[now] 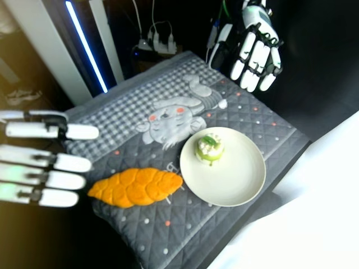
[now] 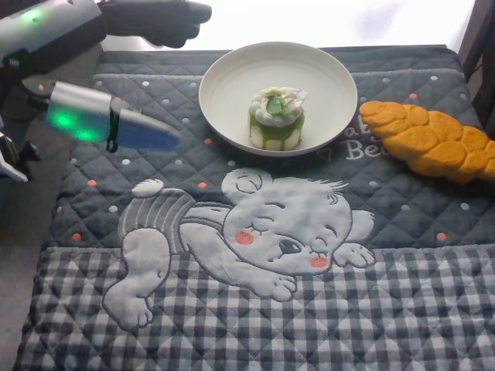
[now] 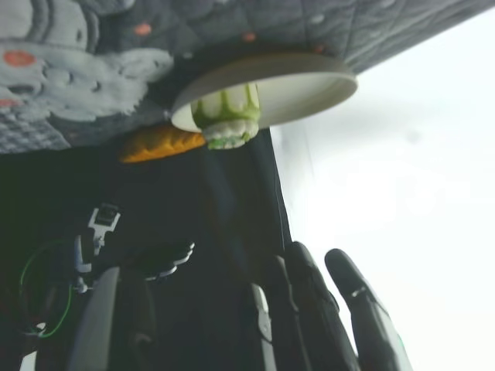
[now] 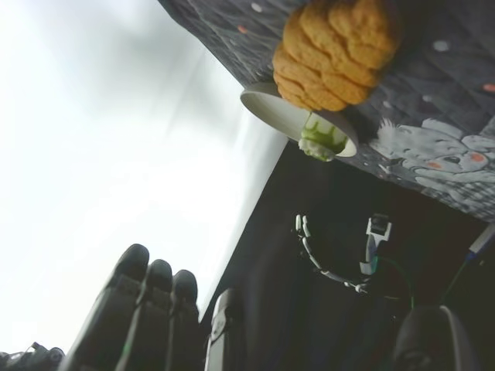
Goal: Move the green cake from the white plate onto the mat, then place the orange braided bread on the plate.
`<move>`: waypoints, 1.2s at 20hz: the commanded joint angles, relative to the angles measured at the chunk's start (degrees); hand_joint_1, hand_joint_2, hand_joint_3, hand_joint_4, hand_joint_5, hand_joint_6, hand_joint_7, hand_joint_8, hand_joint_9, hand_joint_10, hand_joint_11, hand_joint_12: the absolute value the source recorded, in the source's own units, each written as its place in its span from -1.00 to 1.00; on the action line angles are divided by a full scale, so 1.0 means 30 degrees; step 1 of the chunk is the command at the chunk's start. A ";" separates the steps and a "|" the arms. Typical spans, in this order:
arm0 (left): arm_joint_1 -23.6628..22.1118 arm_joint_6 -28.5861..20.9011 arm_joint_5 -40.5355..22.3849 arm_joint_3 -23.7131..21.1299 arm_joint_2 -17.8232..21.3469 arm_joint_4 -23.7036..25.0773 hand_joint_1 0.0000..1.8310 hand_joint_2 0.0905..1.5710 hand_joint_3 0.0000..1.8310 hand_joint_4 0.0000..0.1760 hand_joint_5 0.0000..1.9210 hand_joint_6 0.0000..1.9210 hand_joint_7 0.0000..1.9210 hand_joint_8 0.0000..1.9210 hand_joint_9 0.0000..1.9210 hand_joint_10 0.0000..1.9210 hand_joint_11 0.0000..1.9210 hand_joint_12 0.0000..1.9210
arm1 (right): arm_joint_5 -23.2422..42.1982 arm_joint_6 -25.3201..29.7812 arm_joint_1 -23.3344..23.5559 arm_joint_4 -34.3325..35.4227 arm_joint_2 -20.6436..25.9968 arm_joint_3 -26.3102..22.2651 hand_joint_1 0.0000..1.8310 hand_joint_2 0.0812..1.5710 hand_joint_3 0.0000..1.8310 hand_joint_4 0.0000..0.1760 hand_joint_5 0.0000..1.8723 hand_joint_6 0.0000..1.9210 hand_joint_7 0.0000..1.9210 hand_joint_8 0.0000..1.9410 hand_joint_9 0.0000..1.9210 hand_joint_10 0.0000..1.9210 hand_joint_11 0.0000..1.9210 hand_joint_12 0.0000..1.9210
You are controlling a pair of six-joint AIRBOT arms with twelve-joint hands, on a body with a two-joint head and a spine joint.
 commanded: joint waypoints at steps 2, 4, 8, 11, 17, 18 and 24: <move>-0.0503 -0.0526 -0.1469 0.0432 -0.0408 -0.0401 -0.18 0.04 -1.00 -0.69 -0.66 -1.00 -0.51 -1.00 -0.44 -1.00 -0.74 -0.10 | 0.2287 0.0073 0.0209 0.0938 0.0141 0.0035 -0.46 0.37 -1.00 -1.00 -0.70 -0.99 -0.60 -1.00 -0.58 -0.95 -1.00 0.14; -0.1139 -0.1015 -0.0842 0.0959 -0.1014 0.0179 -0.18 0.06 -1.00 -0.68 -0.66 -1.00 -0.51 -1.00 -0.42 -0.99 -0.72 -0.16 | 0.2287 0.0073 0.0209 0.0938 0.0111 0.0038 -0.46 0.35 -1.00 -0.86 -0.68 -0.99 -0.59 -0.99 -0.57 -0.97 -1.00 0.09; -0.2882 -0.2279 0.1049 0.2244 -0.2438 0.2019 -0.13 0.02 -1.00 -1.00 -0.59 -1.00 -0.45 -1.00 -0.40 -1.00 -0.77 -0.01 | 0.2290 0.0073 0.0209 0.0936 -0.0069 0.0037 -0.48 0.32 -1.00 -1.00 -0.61 -0.99 -0.52 -1.00 -0.51 -0.98 -0.95 0.12; -0.3717 -0.3435 0.2454 0.3501 -0.3735 0.3581 -0.16 0.05 -1.00 -0.80 -0.59 -1.00 -0.45 -1.00 -0.41 -1.00 -0.74 -0.13 | 0.2292 0.0073 0.0209 0.0907 -0.0170 0.0044 -0.60 0.36 -1.00 -0.89 -0.63 -1.00 -0.52 -1.00 -0.50 -0.98 -0.96 0.17; -0.4200 -0.5467 0.3961 0.5157 -0.5607 0.5938 -0.11 0.04 -1.00 -0.47 -0.55 -1.00 -0.43 -1.00 -0.36 -1.00 -0.56 -0.40 | 0.2325 0.0073 0.0210 0.0794 -0.0214 0.0025 -0.45 0.28 -1.00 -0.68 -0.58 -0.99 -0.51 -0.99 -0.52 -0.99 -0.98 0.06; -0.4198 -0.5541 0.4074 0.5241 -0.5727 0.6092 -0.11 0.01 -1.00 -0.27 -0.55 -1.00 -0.43 -1.00 -0.36 -1.00 -0.56 -0.42 | 0.2325 0.0073 0.0210 0.0768 -0.0225 0.0023 -0.45 0.27 -1.00 -0.71 -0.59 -0.99 -0.50 -1.00 -0.51 -0.99 -0.99 0.12; -0.4181 -0.5580 0.4725 0.5966 -0.6885 0.6893 -0.15 0.02 -1.00 -0.22 -0.55 -1.00 -0.42 -1.00 -0.35 -1.00 -0.78 -0.23 | 0.2327 0.0075 0.0212 0.0630 -0.0210 -0.0076 -0.53 0.29 -0.99 -0.76 -0.59 -1.00 -0.48 -0.99 -0.51 -1.00 -1.00 0.22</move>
